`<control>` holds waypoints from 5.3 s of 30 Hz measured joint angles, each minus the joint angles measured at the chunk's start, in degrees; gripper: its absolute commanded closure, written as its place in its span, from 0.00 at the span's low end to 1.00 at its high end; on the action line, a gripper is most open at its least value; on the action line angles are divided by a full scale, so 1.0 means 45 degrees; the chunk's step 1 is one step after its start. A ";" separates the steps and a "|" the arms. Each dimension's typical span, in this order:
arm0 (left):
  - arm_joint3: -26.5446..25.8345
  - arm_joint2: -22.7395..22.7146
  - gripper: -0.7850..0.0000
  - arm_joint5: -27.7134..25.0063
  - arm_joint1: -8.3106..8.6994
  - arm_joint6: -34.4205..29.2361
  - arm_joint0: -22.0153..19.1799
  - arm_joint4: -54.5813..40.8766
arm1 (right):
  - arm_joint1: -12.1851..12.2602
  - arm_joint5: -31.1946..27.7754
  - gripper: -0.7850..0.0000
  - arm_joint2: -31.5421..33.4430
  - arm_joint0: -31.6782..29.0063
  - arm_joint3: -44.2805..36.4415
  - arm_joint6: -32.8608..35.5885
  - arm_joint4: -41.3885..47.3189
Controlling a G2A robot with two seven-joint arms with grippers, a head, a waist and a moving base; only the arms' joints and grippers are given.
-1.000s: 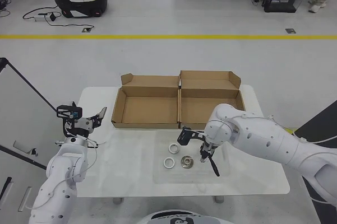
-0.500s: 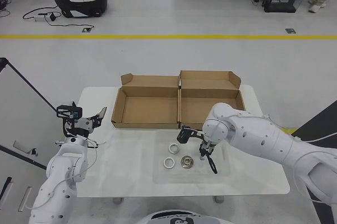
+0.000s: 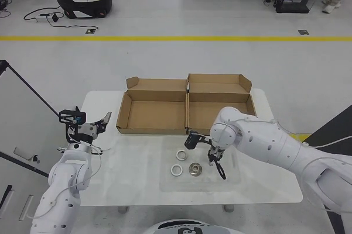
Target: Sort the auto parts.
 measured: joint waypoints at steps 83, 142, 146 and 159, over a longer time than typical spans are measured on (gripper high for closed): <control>0.0000 0.0000 0.00 0.0000 0.0000 0.0000 0.0000 0.0000 | -0.0452 0.0188 0.66 0.1156 -0.0843 0.0076 0.0149 -0.1877; 0.0000 0.0000 0.00 0.0000 0.0000 0.0000 0.0000 0.0000 | -0.1079 -0.0326 0.80 0.1849 -0.1633 0.0783 -0.0167 -0.3212; 0.0000 0.0000 0.00 0.0000 0.0000 0.0000 0.0000 0.0000 | -0.1117 -0.0356 0.89 0.1888 -0.1669 0.0793 -0.0207 -0.3344; 0.0000 0.0000 0.00 0.0000 0.0000 0.0000 0.0000 0.0000 | -0.1227 -0.0372 1.00 0.2082 -0.1760 0.0855 0.0021 -0.3477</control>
